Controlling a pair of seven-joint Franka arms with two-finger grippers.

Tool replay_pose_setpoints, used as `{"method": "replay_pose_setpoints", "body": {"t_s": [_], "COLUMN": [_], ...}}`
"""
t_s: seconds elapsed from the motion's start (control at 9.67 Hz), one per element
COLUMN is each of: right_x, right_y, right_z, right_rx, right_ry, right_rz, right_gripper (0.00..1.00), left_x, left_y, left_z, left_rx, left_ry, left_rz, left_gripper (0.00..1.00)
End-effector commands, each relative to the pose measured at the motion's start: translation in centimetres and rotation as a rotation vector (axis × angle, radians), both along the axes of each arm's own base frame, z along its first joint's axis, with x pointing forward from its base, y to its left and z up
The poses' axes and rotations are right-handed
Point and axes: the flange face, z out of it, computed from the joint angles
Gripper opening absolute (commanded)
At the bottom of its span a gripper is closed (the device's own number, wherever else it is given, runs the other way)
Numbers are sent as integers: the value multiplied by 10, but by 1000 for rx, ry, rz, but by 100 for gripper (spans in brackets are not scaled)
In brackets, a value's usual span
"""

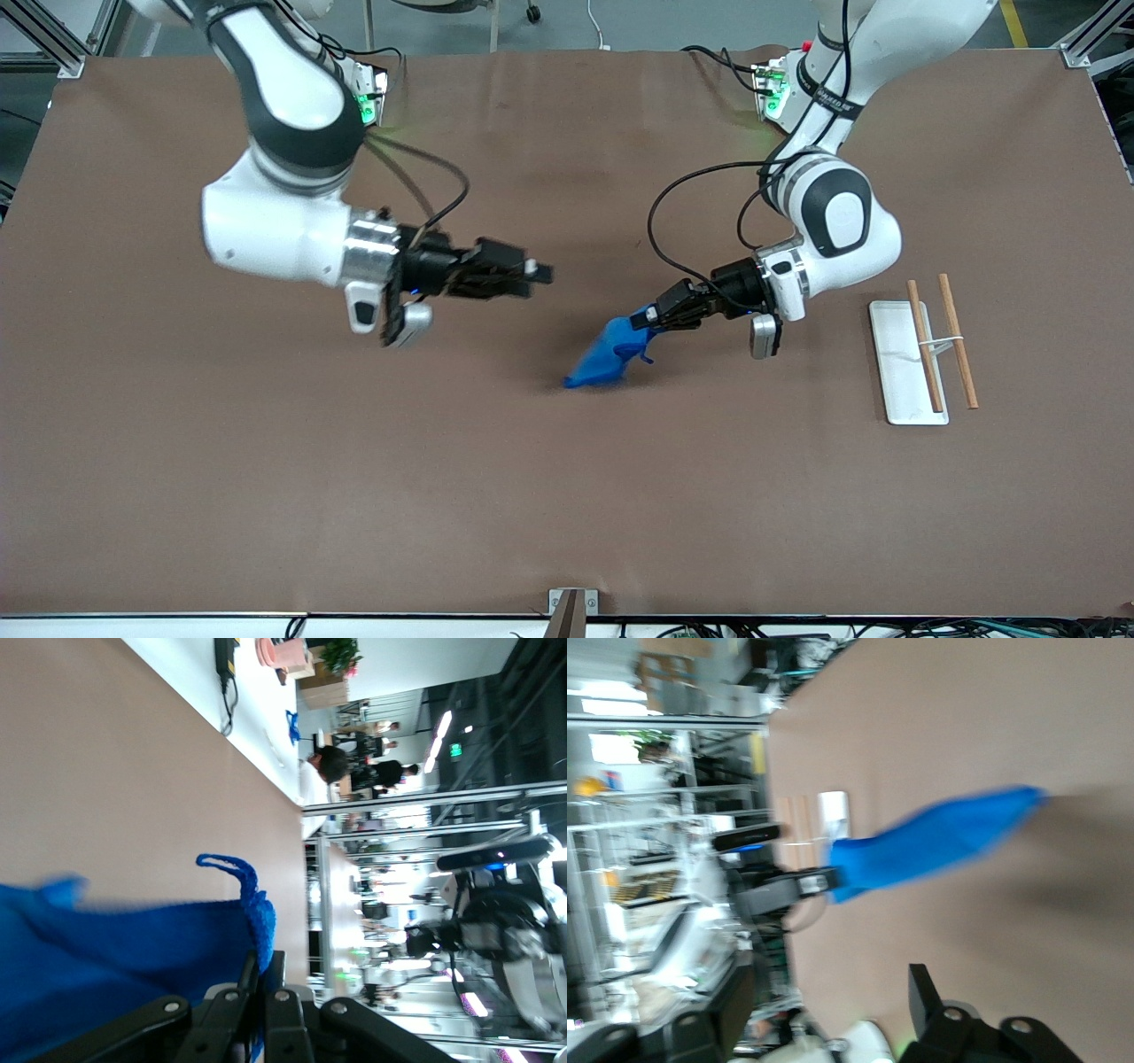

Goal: Right arm passes towel to left arm to hang
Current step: 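Open the right gripper and withdraw while the left gripper carries the towel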

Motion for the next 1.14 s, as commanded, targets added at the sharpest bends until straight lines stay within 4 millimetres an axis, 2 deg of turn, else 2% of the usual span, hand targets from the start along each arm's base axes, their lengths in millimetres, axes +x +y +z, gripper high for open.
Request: {"method": "replay_pose_setpoints", "body": {"t_s": [0.0,0.1,0.31,0.52,0.72,0.83,0.93,1.03], "right_x": [13,20,27,29,23,14,4,-6], "right_y": [-53,-79,-131,-190,-254,-290,-305,-326], "right_z": [2,2,1,15,42,59,79,103], "right_rx": [-211,-330,-548,-711,-867,-925,-947,-951], "right_ry": [-60,-66,-57,-78,-77,-44,-40,-25], "right_rz": [20,-16,-61,-86,-144,-205,-217,-250], "right_gripper": [100,100,100,100,100,100,100,100], "left_x": [-24,-28,-30,-19,-16,-11,-10,-5], "left_y": [35,50,91,139,185,202,227,253], "left_z": [22,30,44,48,58,66,66,75], "left_rx": [195,255,385,495,636,722,816,899], "left_ry": [-32,-45,-67,-75,-82,-55,-34,-31], "left_rz": [-1,-10,-27,-36,-165,-197,-220,-212], "left_gripper": [0,0,0,0,0,0,0,0]}}
